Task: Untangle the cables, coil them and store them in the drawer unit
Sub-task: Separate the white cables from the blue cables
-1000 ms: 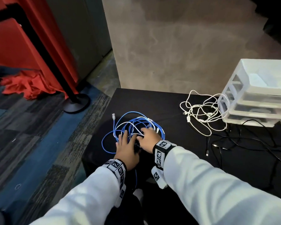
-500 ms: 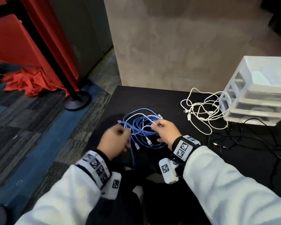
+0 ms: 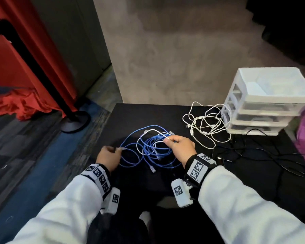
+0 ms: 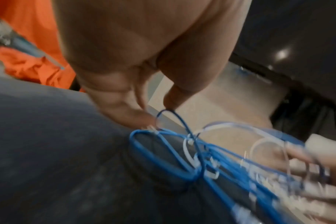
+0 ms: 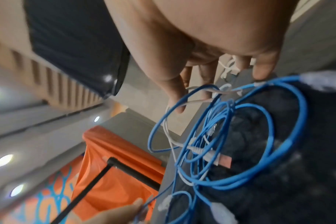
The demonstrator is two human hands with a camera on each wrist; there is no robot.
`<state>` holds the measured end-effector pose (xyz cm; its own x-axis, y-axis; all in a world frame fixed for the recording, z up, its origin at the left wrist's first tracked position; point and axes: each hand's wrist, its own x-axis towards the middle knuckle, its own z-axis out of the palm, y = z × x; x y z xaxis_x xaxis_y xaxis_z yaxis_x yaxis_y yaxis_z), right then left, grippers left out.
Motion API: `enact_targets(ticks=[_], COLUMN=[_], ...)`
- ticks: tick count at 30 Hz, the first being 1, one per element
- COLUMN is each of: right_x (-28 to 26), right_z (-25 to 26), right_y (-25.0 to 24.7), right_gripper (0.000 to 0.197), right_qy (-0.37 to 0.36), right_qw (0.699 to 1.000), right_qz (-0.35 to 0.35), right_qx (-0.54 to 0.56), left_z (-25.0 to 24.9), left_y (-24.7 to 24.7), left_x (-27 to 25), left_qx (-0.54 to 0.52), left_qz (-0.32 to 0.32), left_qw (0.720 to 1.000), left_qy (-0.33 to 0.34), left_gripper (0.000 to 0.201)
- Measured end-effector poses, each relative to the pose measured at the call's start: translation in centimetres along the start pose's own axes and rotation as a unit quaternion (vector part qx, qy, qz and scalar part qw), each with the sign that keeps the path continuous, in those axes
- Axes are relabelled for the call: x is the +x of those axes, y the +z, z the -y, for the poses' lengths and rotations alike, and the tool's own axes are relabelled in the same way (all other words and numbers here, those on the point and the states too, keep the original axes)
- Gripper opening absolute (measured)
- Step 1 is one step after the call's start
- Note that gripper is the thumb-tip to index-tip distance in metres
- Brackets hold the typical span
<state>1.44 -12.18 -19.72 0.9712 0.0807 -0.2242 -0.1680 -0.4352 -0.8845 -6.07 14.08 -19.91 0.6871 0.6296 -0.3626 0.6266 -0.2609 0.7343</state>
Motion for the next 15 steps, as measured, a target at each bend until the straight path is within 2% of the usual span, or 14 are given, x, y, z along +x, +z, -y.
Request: enact_targets(ticks=[2,4,5,7,8,10,12,15], right_x=[-0.5,-1.0,-1.0,-1.0,-1.2,-2.1,-2.9,-4.6], right_z=[0.8,2.3,3.0,4.8,6.1,9.7,13.7,20.2], right_y=[-0.4,-0.4,-0.4,-0.3,-0.3,-1.0,-2.9,-8.0], right_gripper=[0.002,0.009,0.009,0.023,0.026,0.020,0.019,0.016], right_qy=[-0.021,-0.061,-0.077,-0.114,-0.134,-0.180,-0.219,-0.271], right_qw=[0.998,0.995,0.994,0.993,0.991,0.977,0.951,0.904], right_qz=[-0.008,0.000,0.003,0.015,0.025,0.045,0.046,0.022], right_qx=[-0.054,-0.080,-0.077,-0.038,0.009,0.109,0.211,0.331], left_z=[0.5,-0.2,-1.0,-1.6,-1.8,-2.2,-2.1,-0.8], left_y=[0.2,0.9,1.5,3.4,4.4,6.3,7.7,8.8], left_x=[-0.6,-2.4,-3.8,-4.8,-4.9,-4.5,-3.5,-1.9], left_qx=[0.087,0.090,0.118,0.189,0.209,0.205,0.221,0.310], left_qz=[-0.095,-0.140,-0.128,-0.074,-0.047,-0.026,-0.036,0.012], left_qw=[0.986,0.953,0.934,0.902,0.897,0.907,0.915,0.914], left_qy=[0.104,0.254,0.311,0.381,0.386,0.367,0.335,0.260], left_gripper=[0.051,0.056,0.064,0.078,0.083,0.085,0.070,0.045])
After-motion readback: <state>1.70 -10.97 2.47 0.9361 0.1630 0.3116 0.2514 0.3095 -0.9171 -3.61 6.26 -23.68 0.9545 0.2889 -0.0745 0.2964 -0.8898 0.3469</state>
